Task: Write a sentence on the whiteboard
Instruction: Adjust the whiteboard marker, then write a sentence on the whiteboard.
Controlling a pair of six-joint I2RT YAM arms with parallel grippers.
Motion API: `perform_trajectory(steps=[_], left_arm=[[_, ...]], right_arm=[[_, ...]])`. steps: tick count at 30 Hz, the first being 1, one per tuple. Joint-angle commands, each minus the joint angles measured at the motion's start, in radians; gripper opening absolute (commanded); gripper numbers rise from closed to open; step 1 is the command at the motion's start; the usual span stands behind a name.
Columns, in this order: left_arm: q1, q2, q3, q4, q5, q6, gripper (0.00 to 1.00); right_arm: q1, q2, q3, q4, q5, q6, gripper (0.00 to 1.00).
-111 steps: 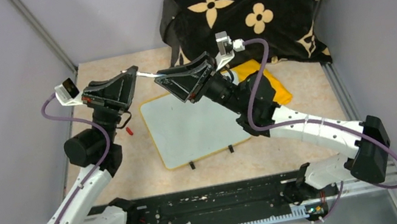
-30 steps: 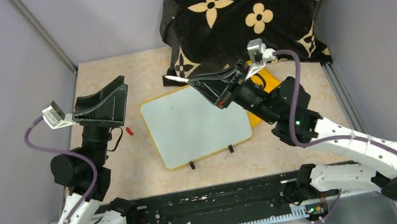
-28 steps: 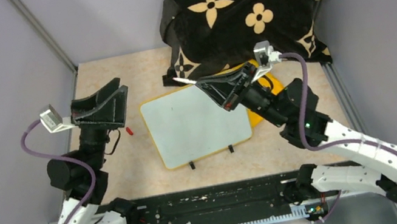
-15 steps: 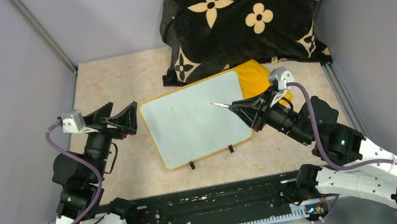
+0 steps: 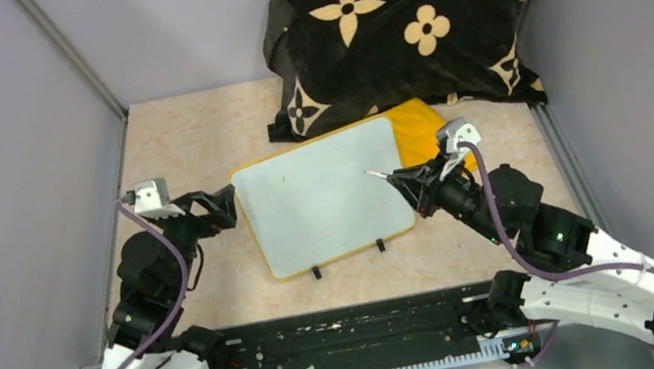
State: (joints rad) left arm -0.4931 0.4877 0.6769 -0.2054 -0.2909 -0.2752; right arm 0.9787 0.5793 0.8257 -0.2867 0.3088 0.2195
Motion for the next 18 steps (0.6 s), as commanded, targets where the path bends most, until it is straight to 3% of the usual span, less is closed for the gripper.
perform_trajectory(steps=[1,11,18], left_arm=[[-0.004,-0.018,-0.048,-0.017,-0.012,0.002,0.99],[-0.005,-0.036,-0.091,0.035,0.087,0.014,0.99],[-0.007,0.01,-0.082,0.004,0.097,-0.036,0.99]], right_arm=[[-0.005,0.021,0.024,0.021,0.043,0.015,0.0],[-0.005,0.098,0.058,0.017,0.113,0.005,0.0],[-0.006,0.121,0.059,0.004,0.277,0.095,0.0]])
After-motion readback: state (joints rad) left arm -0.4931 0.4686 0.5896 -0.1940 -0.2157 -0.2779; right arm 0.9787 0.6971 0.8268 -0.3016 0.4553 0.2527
